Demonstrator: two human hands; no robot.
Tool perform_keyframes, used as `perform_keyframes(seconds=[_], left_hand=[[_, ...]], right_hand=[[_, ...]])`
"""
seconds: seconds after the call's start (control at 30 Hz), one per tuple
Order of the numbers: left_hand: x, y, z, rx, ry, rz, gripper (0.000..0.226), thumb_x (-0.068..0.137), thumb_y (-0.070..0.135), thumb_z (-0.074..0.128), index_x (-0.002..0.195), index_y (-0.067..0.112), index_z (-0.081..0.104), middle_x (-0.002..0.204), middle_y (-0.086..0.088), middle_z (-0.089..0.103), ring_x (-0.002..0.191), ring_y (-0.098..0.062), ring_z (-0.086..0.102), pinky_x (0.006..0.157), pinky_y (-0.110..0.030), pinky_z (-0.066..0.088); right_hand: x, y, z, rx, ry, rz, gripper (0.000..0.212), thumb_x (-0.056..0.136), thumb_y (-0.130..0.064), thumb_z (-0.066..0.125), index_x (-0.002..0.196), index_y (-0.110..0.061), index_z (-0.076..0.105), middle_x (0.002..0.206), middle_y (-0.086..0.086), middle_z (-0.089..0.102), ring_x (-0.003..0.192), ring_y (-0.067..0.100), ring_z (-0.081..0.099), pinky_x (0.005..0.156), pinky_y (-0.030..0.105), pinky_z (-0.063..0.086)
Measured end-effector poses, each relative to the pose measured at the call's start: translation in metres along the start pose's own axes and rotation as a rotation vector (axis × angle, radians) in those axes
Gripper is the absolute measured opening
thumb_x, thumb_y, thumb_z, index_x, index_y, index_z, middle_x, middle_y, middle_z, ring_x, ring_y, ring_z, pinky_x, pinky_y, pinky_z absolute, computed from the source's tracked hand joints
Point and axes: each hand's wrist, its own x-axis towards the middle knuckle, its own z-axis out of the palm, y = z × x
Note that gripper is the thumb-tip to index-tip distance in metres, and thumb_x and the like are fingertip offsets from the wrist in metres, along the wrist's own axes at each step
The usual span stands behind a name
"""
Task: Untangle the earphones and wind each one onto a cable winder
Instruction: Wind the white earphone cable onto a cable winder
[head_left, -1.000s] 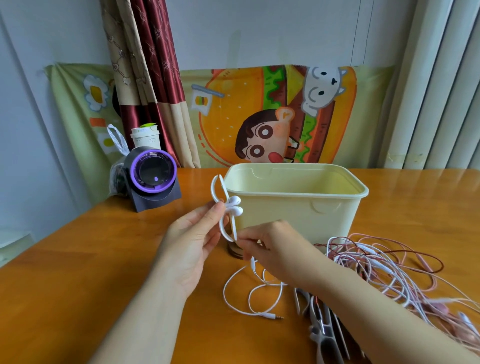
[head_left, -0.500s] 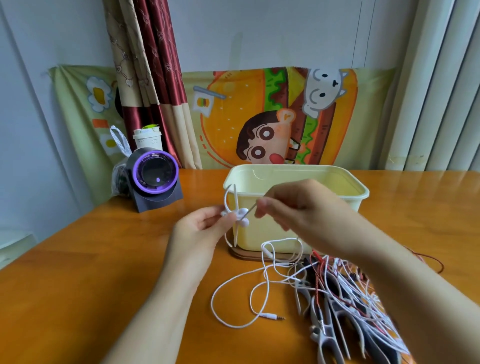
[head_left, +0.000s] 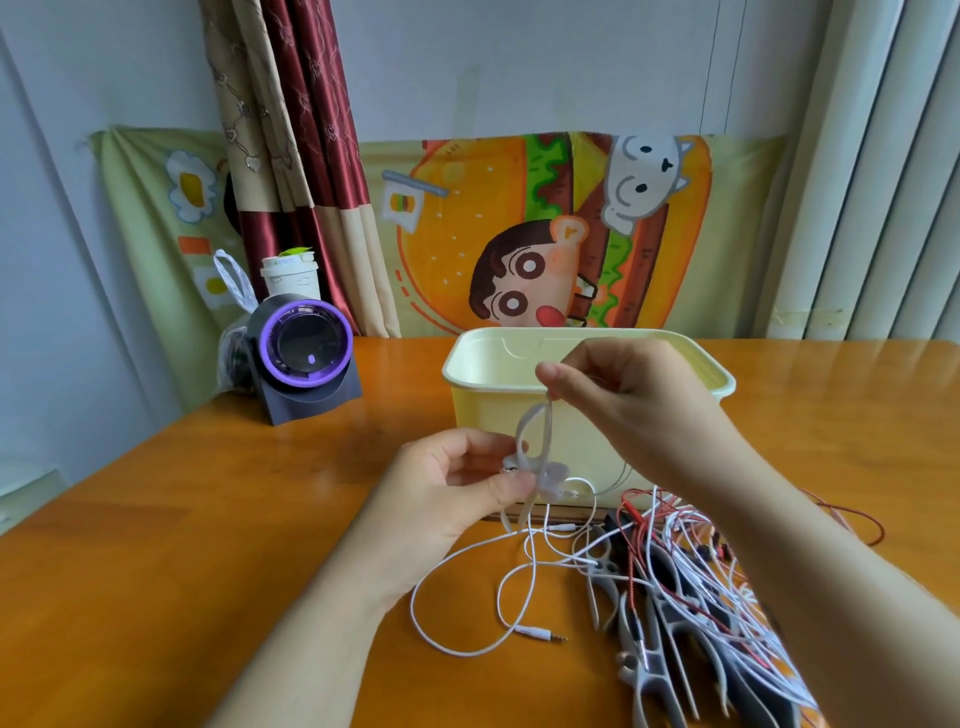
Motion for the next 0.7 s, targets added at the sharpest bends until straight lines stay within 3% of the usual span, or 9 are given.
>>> perform_keyframes(seconds=[0.4,0.47,0.57,0.63,0.7], left_hand=[[-0.001,0.002,-0.001,-0.064,-0.022,0.0,0.031,0.066,0.025,0.079,0.095,0.016,0.072,0.089,0.002,0.075,0.084,-0.006,0.069,0.071,-0.013,0.05],[-0.001,0.002,-0.002,-0.178,-0.088,0.032,0.029,0.065,0.023,0.088,0.09,0.017,0.075,0.09,0.0,0.074,0.085,-0.008,0.068,0.073,-0.016,0.051],[0.002,-0.002,-0.004,-0.537,-0.136,0.017,0.047,0.047,0.029,0.095,0.09,0.019,0.078,0.096,-0.005,0.073,0.089,-0.015,0.067,0.078,-0.024,0.054],[0.005,-0.003,-0.003,-0.664,-0.03,-0.023,0.046,0.051,0.027,0.093,0.093,0.016,0.077,0.1,-0.008,0.072,0.093,-0.019,0.065,0.088,-0.029,0.049],[0.007,-0.002,-0.001,-0.717,0.113,-0.073,0.03,0.062,0.022,0.078,0.092,0.016,0.076,0.096,-0.003,0.074,0.089,-0.014,0.068,0.092,-0.03,0.046]], right_hand=[[0.0,0.001,0.003,0.044,0.057,-0.022,0.029,0.086,-0.036,0.063,0.066,-0.014,0.067,0.041,-0.012,0.038,0.043,0.004,0.036,0.043,0.013,0.027],[0.001,0.005,0.003,0.066,0.047,0.02,0.03,0.086,-0.036,0.063,0.062,-0.018,0.064,0.04,-0.011,0.033,0.04,0.006,0.031,0.041,0.014,0.024],[-0.002,0.011,0.01,0.117,-0.051,0.092,0.033,0.086,-0.038,0.061,0.059,-0.019,0.061,0.042,-0.011,0.03,0.038,0.006,0.025,0.039,0.014,0.018],[-0.006,0.015,0.023,0.125,-0.131,0.11,0.037,0.088,-0.037,0.059,0.055,-0.022,0.055,0.047,-0.006,0.033,0.042,0.006,0.023,0.041,0.018,0.018],[-0.01,0.017,0.037,0.12,-0.208,0.103,0.04,0.093,-0.033,0.055,0.055,-0.022,0.051,0.052,0.0,0.035,0.044,0.006,0.024,0.044,0.021,0.02]])
